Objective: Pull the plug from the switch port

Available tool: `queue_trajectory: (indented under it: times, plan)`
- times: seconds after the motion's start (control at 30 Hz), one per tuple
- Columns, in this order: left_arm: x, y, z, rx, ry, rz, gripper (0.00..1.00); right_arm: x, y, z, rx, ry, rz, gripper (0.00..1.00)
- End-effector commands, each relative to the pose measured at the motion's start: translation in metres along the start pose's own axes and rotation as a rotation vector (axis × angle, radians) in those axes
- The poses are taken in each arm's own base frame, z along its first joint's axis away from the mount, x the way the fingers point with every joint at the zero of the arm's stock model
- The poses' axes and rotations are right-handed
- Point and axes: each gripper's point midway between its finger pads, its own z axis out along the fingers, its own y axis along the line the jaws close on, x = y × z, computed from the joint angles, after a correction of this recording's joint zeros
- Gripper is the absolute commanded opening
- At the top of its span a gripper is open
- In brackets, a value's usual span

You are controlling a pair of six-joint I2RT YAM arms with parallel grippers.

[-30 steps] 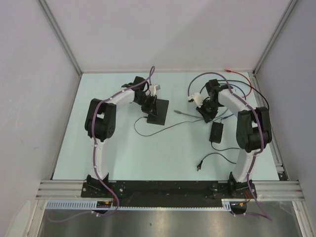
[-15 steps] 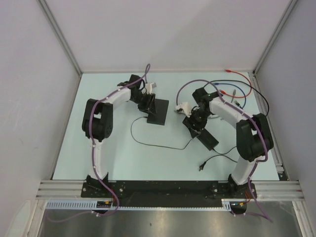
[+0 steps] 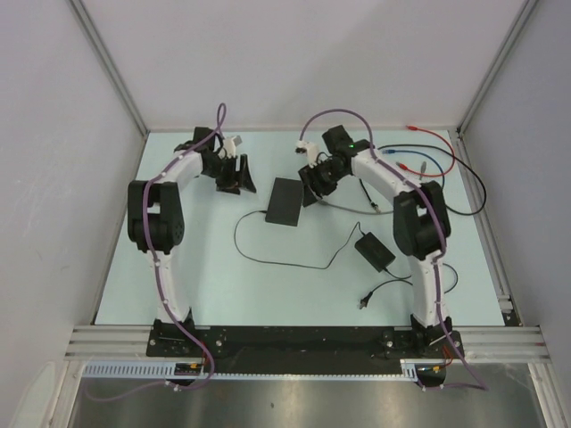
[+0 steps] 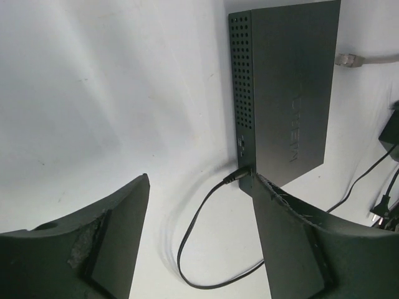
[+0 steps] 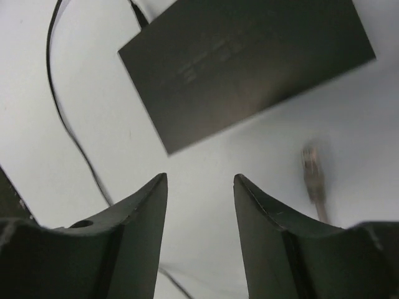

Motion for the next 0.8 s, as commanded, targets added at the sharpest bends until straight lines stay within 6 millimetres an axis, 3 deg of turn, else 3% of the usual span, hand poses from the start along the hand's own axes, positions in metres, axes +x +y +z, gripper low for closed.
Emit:
queue_trajectory:
  times: [0.0,0.1,0.27,0.47,0.63,0.77]
  plan:
    - [0.005,-0.013,-0.002,0.046,-0.001,0.001,0.70,-0.035,-0.017,0.032,0.040,-0.060,0.039,0.47]
    - [0.019,-0.017,0.003,0.078,0.021,-0.015,0.70,-0.045,-0.022,0.038,0.036,-0.081,0.041,0.47]
    - [0.035,-0.027,0.014,0.152,0.057,-0.045,0.69,-0.039,-0.022,0.064,-0.012,-0.063,0.085,0.69]
    - [0.049,-0.054,0.024,0.266,0.110,-0.055,0.67,-0.045,-0.007,0.079,-0.098,-0.075,0.081,0.70]
    - [0.064,-0.076,0.031,0.332,0.154,-0.045,0.65,-0.061,-0.002,0.078,-0.125,-0.113,0.079,0.69]
    - [0.067,-0.081,0.031,0.345,0.163,-0.036,0.65,-0.063,-0.001,0.076,-0.123,-0.118,0.072,0.69]
